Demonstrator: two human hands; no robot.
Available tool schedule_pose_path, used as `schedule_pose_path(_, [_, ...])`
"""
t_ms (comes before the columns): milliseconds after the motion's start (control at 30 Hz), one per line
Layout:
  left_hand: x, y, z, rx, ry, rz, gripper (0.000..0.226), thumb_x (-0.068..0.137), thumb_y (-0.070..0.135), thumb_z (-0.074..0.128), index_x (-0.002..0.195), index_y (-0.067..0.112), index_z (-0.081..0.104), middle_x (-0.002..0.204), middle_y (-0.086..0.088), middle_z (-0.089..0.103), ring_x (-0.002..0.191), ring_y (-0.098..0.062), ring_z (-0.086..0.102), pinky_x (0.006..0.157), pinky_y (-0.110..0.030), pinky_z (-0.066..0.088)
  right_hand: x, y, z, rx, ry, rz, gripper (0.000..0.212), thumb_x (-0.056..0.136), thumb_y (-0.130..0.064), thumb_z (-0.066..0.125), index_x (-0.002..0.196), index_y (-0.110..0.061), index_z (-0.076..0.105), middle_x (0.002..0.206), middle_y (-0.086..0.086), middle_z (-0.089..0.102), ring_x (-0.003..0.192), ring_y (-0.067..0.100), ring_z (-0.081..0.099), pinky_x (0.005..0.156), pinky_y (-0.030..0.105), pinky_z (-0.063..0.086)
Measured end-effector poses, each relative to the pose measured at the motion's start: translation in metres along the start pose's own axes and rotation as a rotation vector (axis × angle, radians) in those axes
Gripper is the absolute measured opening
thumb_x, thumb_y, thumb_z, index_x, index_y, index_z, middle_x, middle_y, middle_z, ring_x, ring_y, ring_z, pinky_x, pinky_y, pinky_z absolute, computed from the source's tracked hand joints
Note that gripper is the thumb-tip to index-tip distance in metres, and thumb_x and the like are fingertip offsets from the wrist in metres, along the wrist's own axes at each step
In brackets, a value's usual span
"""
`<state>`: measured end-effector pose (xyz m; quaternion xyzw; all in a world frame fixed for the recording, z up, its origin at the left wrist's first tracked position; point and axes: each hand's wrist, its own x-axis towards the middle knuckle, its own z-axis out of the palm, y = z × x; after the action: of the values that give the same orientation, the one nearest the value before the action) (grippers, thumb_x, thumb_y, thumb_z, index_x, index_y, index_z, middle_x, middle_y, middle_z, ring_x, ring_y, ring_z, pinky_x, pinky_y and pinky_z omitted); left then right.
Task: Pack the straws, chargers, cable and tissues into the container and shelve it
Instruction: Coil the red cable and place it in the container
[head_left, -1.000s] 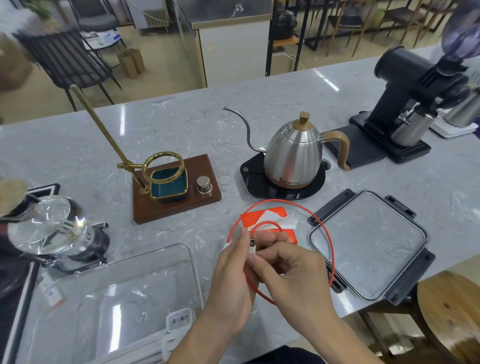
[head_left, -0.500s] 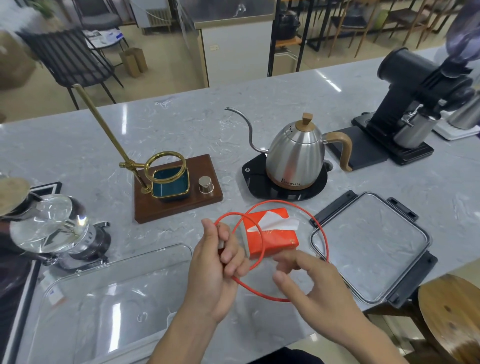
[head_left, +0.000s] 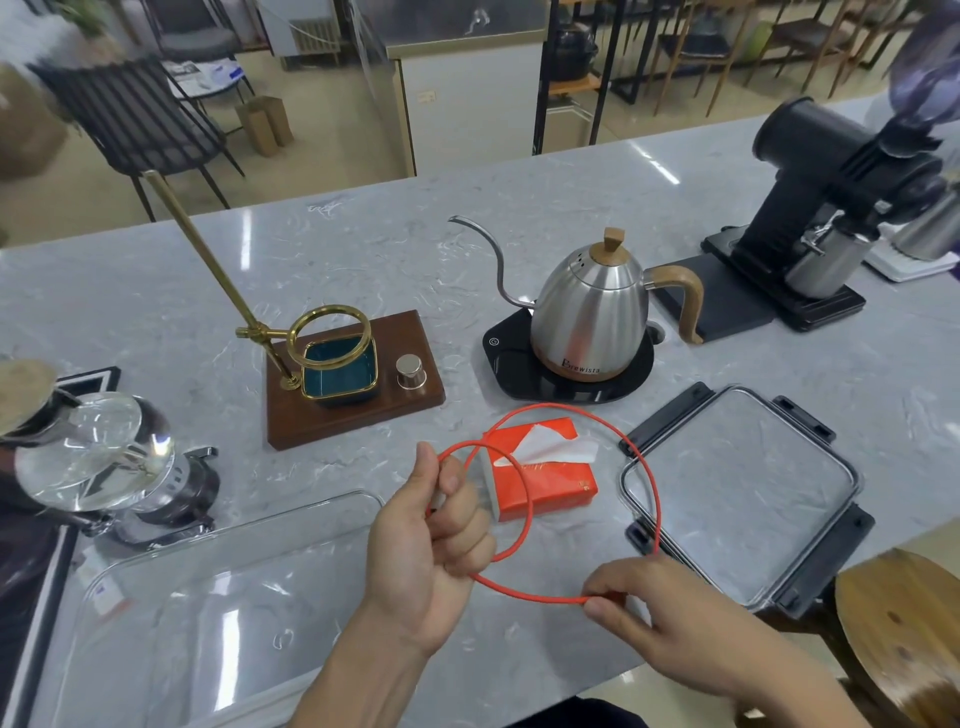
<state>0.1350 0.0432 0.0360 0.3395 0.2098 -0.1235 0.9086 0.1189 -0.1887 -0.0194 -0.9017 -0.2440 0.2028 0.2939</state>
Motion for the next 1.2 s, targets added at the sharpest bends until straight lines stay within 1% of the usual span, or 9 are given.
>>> schedule_pose_path(200, [-0.006,-0.002,0.007,-0.007,0.117,0.005,0.050,0.098,0.046,0.039,0.055,0.021,0.041,0.043,0.008,0.017,0.045,-0.011,0.001,0.041,-0.019,0.004,0.001,0.018,-0.015,-0.097,0.017,0.036,0.047,0.089,-0.062,0.036,0.092,-0.029,0.068,0.084,-0.016,0.066,0.085,0.006,0.055,0.078,0.019,0.042])
schedule_pose_path(300, [-0.008,0.003,0.005,-0.025,0.093,-0.046,0.044,0.094,0.046,0.043,0.058,0.021,0.040,0.046,0.009,0.011,0.044,-0.010,0.000,0.041,-0.017,0.003,0.002,0.032,-0.023,-0.166,0.007,0.030,0.037,0.093,-0.058,0.038,0.095,-0.034,0.066,0.085,-0.022,0.063,0.083,0.001,0.053,0.088,0.017,0.032])
schedule_pose_path(400, [-0.007,0.011,-0.002,-0.097,-0.029,-0.172,0.039,0.092,0.044,0.048,0.061,0.020,0.041,0.053,0.008,0.005,0.040,-0.008,0.002,0.039,-0.014,0.003,0.003,0.039,-0.035,-0.202,0.016,0.075,0.019,0.097,-0.043,0.048,0.100,-0.036,0.066,0.098,-0.027,0.061,0.099,-0.005,0.055,0.112,0.021,0.014])
schedule_pose_path(467, [-0.004,0.016,-0.010,-0.163,-0.195,-0.290,0.037,0.090,0.042,0.060,0.065,0.018,0.048,0.051,0.007,0.011,0.038,-0.008,0.008,0.037,-0.016,0.008,0.005,0.037,-0.042,-0.234,-0.001,0.117,0.015,0.099,-0.037,0.050,0.102,-0.037,0.065,0.100,-0.028,0.059,0.103,-0.008,0.053,0.115,0.022,0.005])
schedule_pose_path(533, [-0.003,0.021,-0.015,-0.209,-0.396,-0.398,0.031,0.096,0.038,0.056,0.076,0.015,0.054,0.053,0.004,0.021,0.040,-0.010,0.016,0.037,-0.020,0.014,0.009,0.033,-0.047,-0.264,-0.030,0.152,0.014,0.099,-0.035,0.050,0.099,-0.038,0.064,0.101,-0.027,0.058,0.104,-0.009,0.052,0.116,0.025,0.003])
schedule_pose_path(700, [-0.004,0.030,-0.023,-0.184,-0.557,-0.557,0.033,0.102,0.038,0.044,0.084,0.014,0.055,0.055,0.003,0.026,0.042,-0.009,0.020,0.039,-0.019,0.015,0.015,0.028,-0.054,-0.263,-0.025,0.148,0.016,0.096,-0.035,0.055,0.084,-0.046,0.054,0.101,-0.026,0.059,0.112,-0.009,0.052,0.120,0.030,0.007])
schedule_pose_path(833, [-0.005,0.039,-0.024,0.007,-0.438,-0.565,0.035,0.087,0.043,0.066,0.067,0.017,0.055,0.049,0.007,0.016,0.037,-0.008,0.013,0.035,-0.014,0.018,0.017,0.021,-0.059,-0.219,0.154,0.075,0.023,0.089,-0.024,0.069,0.076,-0.042,0.061,0.085,-0.027,0.064,0.093,-0.003,0.059,0.115,0.029,0.027])
schedule_pose_path(933, [-0.010,0.039,-0.016,0.223,-0.256,-0.508,0.044,0.089,0.049,0.054,0.058,0.019,0.050,0.049,0.008,0.010,0.039,-0.007,0.004,0.036,-0.010,0.012,0.019,0.007,-0.062,-0.206,0.259,0.040,0.017,0.082,-0.022,0.076,0.074,-0.034,0.068,0.075,-0.023,0.065,0.081,0.003,0.058,0.085,0.027,0.049])
schedule_pose_path(1200, [-0.015,0.031,-0.012,0.489,-0.179,-0.368,0.038,0.088,0.046,0.050,0.062,0.018,0.050,0.052,0.006,0.015,0.040,-0.005,0.010,0.039,-0.016,0.009,0.025,-0.031,-0.063,-0.244,0.538,-0.092,0.012,0.085,-0.037,0.063,0.081,-0.028,0.071,0.067,-0.018,0.057,0.067,0.005,0.051,0.068,0.021,0.041])
